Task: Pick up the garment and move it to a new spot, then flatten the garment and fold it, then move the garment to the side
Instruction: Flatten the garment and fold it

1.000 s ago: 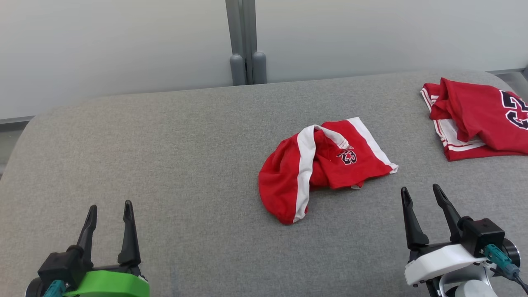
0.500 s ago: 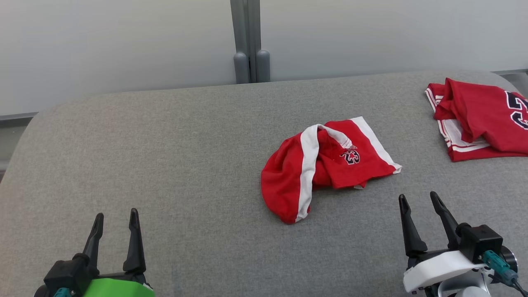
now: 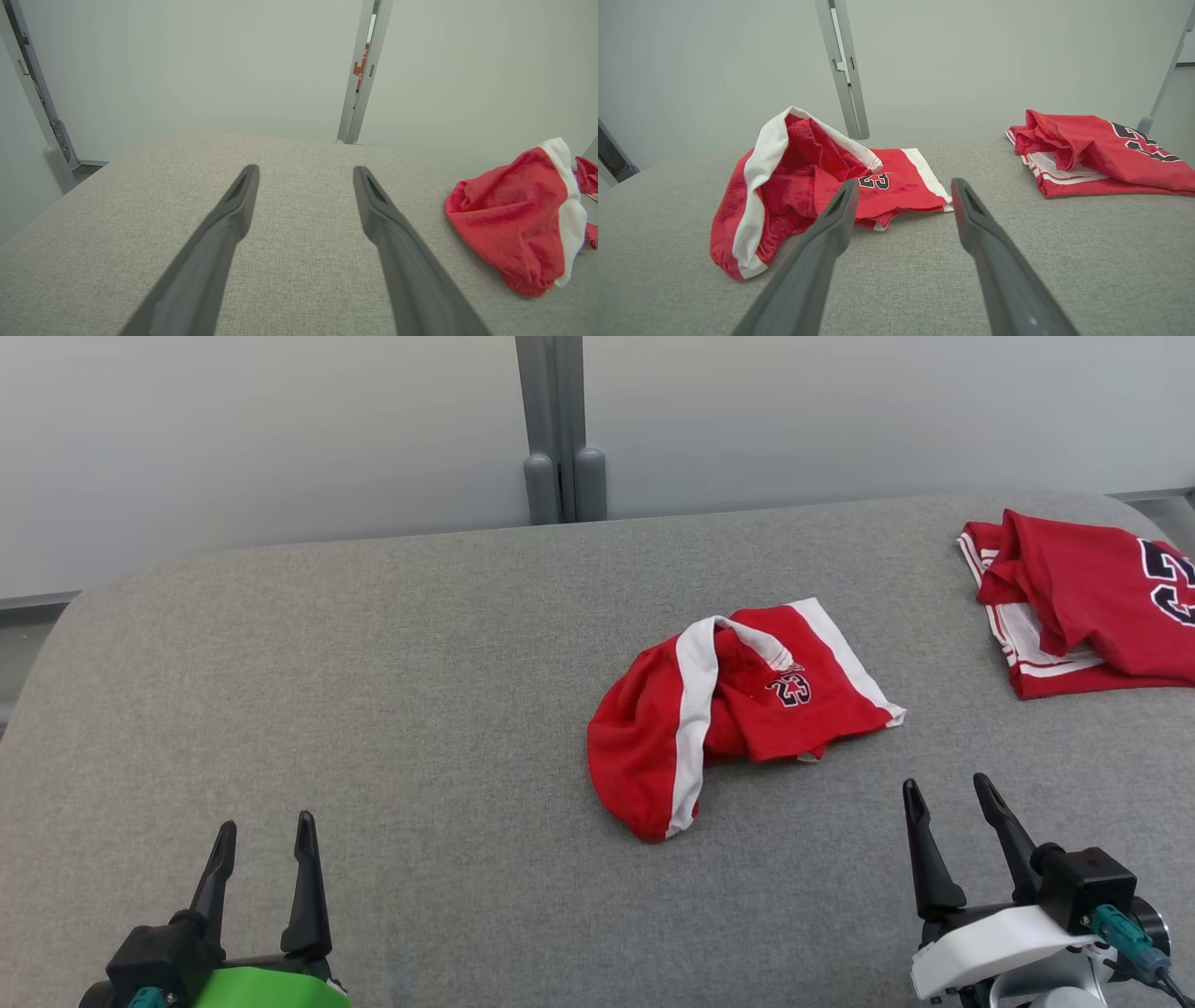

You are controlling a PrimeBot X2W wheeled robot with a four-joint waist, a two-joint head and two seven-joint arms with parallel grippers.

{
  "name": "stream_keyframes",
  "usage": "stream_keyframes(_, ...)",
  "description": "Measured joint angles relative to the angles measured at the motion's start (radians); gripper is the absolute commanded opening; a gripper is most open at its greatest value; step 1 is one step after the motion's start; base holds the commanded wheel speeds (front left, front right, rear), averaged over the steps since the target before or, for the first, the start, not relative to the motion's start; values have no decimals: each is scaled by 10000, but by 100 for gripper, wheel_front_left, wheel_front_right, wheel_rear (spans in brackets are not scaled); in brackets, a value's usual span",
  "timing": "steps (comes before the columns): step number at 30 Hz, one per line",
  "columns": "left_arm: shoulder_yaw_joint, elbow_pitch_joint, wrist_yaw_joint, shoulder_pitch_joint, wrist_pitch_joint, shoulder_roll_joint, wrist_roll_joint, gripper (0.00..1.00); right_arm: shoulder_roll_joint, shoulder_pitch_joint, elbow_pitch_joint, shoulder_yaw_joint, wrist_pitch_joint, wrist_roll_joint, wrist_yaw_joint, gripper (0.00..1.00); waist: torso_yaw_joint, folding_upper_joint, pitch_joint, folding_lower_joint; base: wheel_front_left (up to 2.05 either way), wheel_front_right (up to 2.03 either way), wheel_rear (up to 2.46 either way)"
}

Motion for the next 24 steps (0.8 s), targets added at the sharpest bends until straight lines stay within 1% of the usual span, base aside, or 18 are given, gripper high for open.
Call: stream_keyframes(24,157,38,-52,-12,0,-113,140,100,42,2,63,-52,0,0,0,100,-19,0,5,0,0,0,0)
